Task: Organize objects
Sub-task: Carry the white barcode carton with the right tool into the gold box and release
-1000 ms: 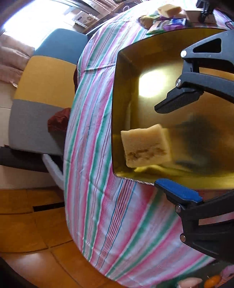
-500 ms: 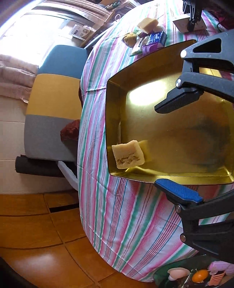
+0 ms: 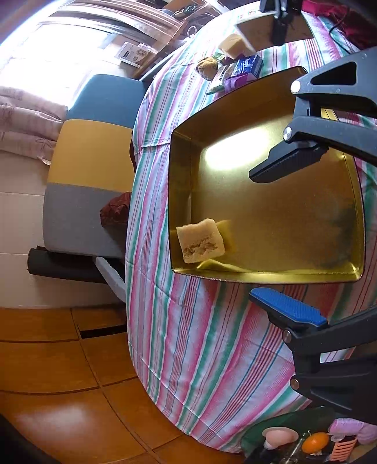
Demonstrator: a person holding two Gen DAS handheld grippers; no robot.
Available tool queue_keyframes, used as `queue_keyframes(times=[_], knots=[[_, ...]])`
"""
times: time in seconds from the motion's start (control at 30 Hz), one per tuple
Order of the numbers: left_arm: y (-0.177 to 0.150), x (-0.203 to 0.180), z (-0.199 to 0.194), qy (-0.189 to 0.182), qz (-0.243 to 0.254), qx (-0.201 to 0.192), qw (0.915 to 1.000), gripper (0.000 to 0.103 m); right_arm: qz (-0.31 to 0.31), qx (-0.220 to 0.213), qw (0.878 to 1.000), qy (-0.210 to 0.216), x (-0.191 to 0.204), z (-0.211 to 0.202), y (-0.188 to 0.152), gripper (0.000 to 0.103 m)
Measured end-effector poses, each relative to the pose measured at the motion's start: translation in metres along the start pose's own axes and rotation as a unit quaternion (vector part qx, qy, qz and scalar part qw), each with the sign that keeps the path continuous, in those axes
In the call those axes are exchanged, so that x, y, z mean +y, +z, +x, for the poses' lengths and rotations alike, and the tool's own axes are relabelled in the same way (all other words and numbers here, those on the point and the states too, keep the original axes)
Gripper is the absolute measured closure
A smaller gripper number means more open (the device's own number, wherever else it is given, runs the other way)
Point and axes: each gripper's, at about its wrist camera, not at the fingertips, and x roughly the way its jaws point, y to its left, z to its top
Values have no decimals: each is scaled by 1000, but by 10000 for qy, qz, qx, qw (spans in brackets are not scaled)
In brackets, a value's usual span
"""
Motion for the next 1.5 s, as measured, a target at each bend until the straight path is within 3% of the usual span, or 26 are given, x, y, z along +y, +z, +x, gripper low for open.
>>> queue_keyframes(times=[0.3,0.5,0.73,0.97,1.07,1.2,1.27,1.5], knots=[[-11,25,0,124,-192,105,9997,27,-550,247,9968,517,83,39,47,52],[-18,52,3,144,-421,274,9986,27,-580,562,9942,711,115,81,64,52],[-33,98,3,133,-953,503,9941,29,-377,843,9925,805,151,133,93,52],[-37,110,6,117,-1087,487,9928,29,41,1162,9915,579,185,188,120,52],[-39,111,9,73,-1110,542,9923,29,559,1306,9865,810,189,205,131,51],[-41,111,9,70,-1122,539,9922,29,868,1328,9800,1199,194,214,137,46],[-40,110,8,92,-1095,484,9928,29,850,1273,9789,1351,195,211,135,36],[-37,104,-1,180,-977,320,9945,29,525,994,9851,1300,192,189,123,30]])
